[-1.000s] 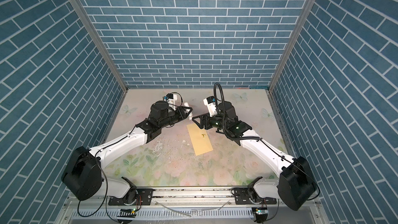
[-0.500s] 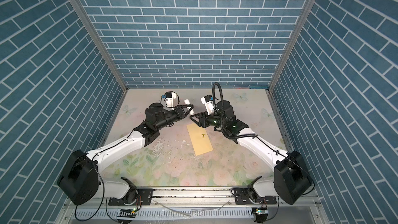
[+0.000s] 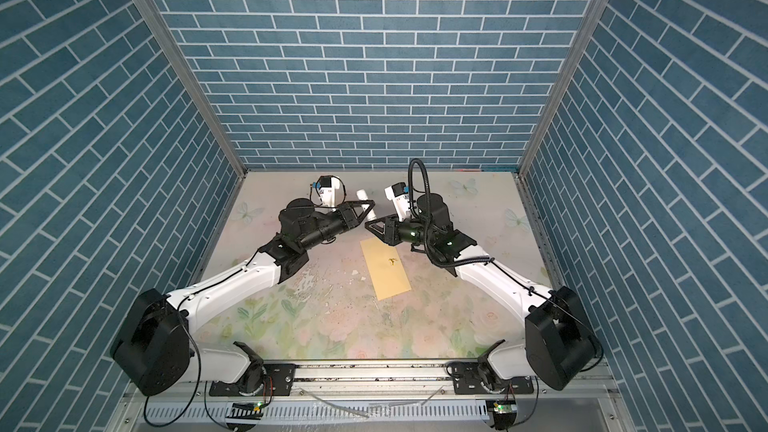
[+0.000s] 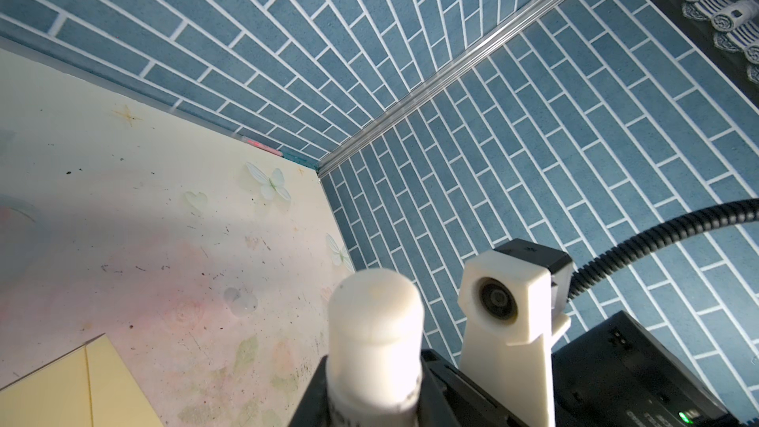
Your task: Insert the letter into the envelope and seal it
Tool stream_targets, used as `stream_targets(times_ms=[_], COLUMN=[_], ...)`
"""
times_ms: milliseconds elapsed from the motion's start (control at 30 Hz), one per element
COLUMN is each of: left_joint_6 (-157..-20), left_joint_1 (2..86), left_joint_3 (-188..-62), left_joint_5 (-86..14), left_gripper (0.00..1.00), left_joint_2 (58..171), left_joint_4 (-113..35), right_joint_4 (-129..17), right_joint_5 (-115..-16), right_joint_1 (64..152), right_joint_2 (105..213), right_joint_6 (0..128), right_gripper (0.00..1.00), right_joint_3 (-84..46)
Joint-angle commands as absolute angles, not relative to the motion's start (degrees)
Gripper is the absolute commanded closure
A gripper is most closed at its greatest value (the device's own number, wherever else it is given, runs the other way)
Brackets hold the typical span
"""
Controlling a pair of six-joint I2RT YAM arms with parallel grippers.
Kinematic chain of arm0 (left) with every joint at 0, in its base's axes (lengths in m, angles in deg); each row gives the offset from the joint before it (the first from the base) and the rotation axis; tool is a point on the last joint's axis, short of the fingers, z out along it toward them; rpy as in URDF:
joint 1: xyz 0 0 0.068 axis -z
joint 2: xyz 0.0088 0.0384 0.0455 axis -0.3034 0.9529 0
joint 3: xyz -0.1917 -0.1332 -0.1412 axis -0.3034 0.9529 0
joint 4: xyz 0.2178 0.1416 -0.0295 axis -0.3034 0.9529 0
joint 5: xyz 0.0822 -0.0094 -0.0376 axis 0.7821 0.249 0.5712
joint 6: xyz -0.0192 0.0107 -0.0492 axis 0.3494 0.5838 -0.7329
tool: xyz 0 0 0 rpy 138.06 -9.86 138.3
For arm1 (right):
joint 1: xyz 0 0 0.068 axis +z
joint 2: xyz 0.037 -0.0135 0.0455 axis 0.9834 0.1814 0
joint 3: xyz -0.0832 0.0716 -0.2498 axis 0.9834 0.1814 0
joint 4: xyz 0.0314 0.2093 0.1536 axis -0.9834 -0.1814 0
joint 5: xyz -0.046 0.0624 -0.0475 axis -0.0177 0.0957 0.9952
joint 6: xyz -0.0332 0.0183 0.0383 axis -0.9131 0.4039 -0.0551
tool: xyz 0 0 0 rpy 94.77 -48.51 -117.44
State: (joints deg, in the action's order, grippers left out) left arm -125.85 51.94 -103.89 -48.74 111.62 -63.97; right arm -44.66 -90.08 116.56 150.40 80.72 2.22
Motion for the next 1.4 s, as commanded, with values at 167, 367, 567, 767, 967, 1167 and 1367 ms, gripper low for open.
stream_targets(times_ms=[167, 367, 567, 767, 967, 1167, 1367], left_joint_6=[-120.5, -116.3, -117.1, -120.5, -121.9, -120.2, -120.6], left_joint_1=[53.9, 56.1, 57.5, 57.9, 57.9, 56.3, 52.7], left_joint_3=[-104.8, -106.1, -106.3, -105.7, -105.2, -104.8, -103.7], left_joint_5=[-45.9, -39.5, -35.2, -33.4, -33.7, -38.5, -46.8], left_gripper=[1.00, 1.00, 1.00, 1.00, 1.00, 1.00, 1.00], left_joint_2=[109.3, 108.7, 109.9, 110.8, 110.7, 109.0, 107.4], left_joint_4=[-60.1, -53.2, -52.0, -53.3, -54.8, -57.8, -63.0], right_joint_4=[-46.1, -55.2, -66.6, -69.2, -62.6, -55.7, -48.1], right_joint_5=[-83.8, -68.5, -44.1, -24.3, -29.2, -51.5, -78.3], right_joint_1=[116.4, 117.3, 125.3, 131.9, 133.0, 128.7, 119.6], right_joint_2=[150.0, 148.2, 149.6, 153.0, 151.1, 142.0, 135.9], right_joint_6=[82.7, 80.0, 69.7, 64.7, 60.6, 60.6, 68.2], right_gripper=[0.85, 1.00, 1.00, 1.00, 1.00, 0.56, 0.35], right_joint_3=[0.2, -2.9, -10.9, -14.7, -10.4, -0.8, 8.1])
